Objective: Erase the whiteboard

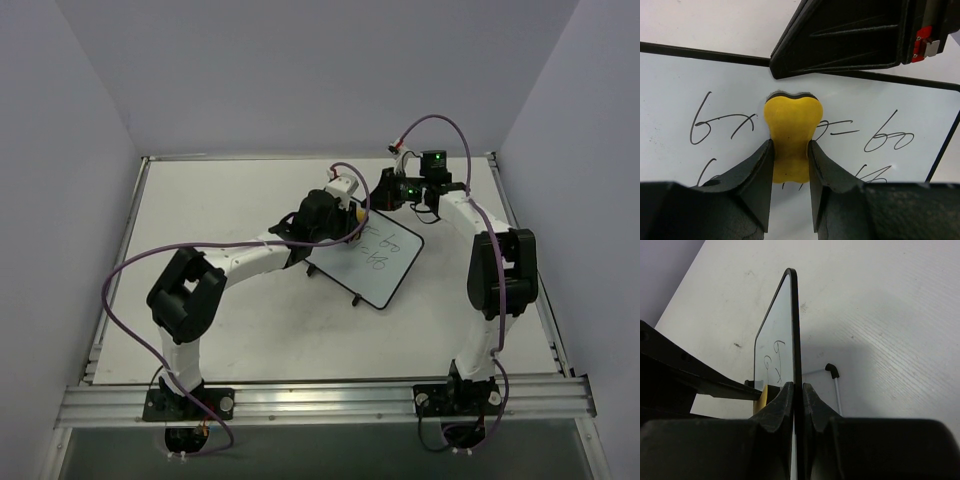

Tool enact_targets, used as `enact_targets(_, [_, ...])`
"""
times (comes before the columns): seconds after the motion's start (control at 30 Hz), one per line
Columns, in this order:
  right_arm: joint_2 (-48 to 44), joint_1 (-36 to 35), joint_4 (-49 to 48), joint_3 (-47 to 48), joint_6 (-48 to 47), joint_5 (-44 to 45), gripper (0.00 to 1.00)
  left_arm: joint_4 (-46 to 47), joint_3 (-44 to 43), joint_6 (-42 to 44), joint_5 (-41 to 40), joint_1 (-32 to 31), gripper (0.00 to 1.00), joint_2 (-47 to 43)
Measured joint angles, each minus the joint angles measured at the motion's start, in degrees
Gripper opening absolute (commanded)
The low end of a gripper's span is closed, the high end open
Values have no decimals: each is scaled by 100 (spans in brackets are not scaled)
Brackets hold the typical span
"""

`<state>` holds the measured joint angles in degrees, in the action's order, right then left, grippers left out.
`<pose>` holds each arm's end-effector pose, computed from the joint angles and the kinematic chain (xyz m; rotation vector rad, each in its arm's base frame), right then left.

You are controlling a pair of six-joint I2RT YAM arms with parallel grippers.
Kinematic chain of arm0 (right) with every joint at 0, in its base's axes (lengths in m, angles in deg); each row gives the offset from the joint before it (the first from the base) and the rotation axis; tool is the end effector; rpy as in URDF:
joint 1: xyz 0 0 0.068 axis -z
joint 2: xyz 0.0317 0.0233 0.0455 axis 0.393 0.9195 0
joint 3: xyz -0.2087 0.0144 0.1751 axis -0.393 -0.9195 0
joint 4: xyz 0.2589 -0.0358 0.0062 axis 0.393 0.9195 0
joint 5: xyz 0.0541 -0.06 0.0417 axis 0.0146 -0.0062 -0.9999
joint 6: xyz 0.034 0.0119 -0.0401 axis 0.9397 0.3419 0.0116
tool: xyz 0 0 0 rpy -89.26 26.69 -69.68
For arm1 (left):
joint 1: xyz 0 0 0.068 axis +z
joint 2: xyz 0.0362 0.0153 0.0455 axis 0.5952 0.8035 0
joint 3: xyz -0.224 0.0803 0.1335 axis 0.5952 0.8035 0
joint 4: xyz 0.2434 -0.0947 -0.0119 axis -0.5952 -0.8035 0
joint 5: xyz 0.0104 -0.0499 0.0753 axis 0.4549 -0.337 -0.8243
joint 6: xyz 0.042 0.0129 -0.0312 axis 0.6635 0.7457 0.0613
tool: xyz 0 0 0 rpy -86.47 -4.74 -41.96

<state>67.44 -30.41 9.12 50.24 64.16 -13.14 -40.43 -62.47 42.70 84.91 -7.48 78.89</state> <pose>0.4260 0.0842 0.2543 -0.7188 1.8180 1.0767 0.3208 -0.3109 0.2385 0.4753 1.9766 -0.7158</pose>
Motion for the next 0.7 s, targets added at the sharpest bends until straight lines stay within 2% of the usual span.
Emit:
enact_targets(0.27, [-92,-22,-229,-155,20,79,0,35,7,-4,74,-151,2,13])
enact_targets(0.53, [-144,-33,-247,-199,13,151,0,140,7,155,-284,-953,2,133])
enact_targets(0.7, [-166,-35,-249,-214,13,164,0,225,11,345,-776,-1364,2,201])
